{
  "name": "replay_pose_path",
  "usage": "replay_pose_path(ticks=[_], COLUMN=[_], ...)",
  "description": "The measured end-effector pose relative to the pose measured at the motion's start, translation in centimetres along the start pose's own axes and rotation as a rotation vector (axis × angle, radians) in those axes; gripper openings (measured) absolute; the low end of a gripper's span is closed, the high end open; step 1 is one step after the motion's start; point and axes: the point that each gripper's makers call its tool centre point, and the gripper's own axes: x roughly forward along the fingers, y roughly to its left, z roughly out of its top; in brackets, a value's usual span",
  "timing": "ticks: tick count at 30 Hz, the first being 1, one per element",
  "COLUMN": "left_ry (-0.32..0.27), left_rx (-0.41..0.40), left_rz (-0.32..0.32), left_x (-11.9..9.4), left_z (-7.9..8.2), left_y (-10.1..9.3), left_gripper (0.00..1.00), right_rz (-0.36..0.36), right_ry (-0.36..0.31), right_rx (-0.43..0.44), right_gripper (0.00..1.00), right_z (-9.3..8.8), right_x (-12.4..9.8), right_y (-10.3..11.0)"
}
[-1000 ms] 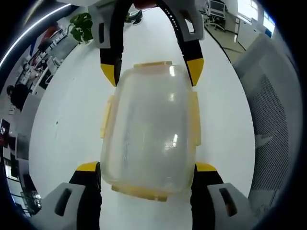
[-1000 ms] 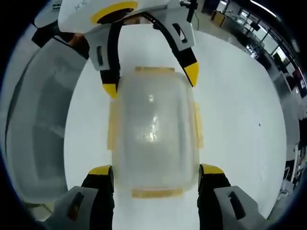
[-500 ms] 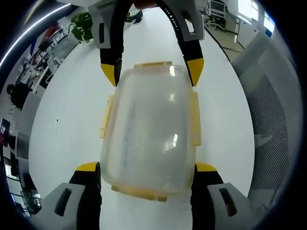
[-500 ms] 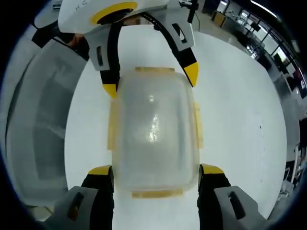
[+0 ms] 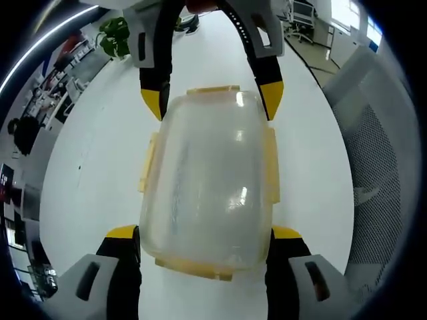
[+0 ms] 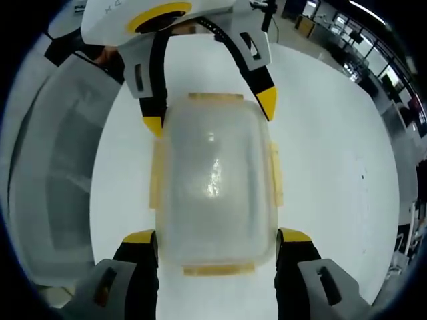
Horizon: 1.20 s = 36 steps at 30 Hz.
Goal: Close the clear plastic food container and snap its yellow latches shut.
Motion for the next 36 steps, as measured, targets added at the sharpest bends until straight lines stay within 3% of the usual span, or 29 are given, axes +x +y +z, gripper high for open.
replay_pose_path(ticks=[36], left_ry=[0.005], left_rx=[-0.004], left_rz=[0.001], left_x=[0.4], left_z=[-0.3], left_y=[2.0], left_gripper=[0.77], right_rz=[0.002], right_ry=[-0.005], right_rx=[0.000], right_gripper=[0.71], right_z=[0.2], right_x=[0.2], right_y=[-2.0])
